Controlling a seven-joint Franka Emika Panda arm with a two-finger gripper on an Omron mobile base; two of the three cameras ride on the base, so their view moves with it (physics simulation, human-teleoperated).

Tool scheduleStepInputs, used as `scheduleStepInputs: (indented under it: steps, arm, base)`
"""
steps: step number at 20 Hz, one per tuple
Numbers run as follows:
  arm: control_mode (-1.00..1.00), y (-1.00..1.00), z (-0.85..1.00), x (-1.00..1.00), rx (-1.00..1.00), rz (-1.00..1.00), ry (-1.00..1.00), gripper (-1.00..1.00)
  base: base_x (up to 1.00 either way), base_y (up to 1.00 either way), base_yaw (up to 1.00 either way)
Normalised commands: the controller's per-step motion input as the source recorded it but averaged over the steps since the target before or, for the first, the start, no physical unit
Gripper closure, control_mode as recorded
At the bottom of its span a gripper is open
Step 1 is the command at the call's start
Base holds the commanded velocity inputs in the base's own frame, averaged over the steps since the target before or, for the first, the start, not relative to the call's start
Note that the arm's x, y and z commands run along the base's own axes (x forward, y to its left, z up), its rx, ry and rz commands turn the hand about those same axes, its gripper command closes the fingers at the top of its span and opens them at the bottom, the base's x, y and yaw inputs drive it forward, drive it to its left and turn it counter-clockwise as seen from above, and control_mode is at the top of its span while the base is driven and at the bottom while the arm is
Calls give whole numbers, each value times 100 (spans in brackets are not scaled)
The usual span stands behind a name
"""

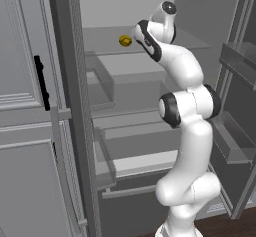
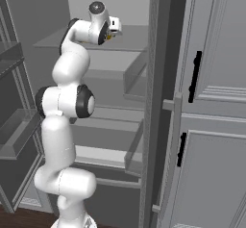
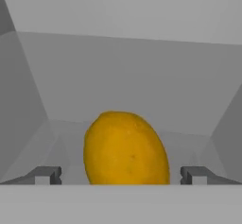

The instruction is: Place one lemon and one steak in each tupperware on the nearby counter, to pack two identical lunches.

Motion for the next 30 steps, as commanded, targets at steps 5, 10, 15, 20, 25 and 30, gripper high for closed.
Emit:
scheduleStepInputs:
  steps: [5,10,15,20,25,30]
  arm:
    - [-100,4,-2,17,0,1,0,-100]
    - [-100,0,0,0,0,0,0,-100]
    - [-100,0,-18,0,0,0,2,-100]
    - [-100,1,-4,0,0,0,0,100]
    - [-100,0,0,0,0,0,0,100]
    - [-100,0,2,-72,0,-2,0,100]
  base:
    - [0,0,0]
    - [0,0,0]
    - [0,0,0]
    - [0,0,0]
    - [0,0,0]
    - [0,0,0]
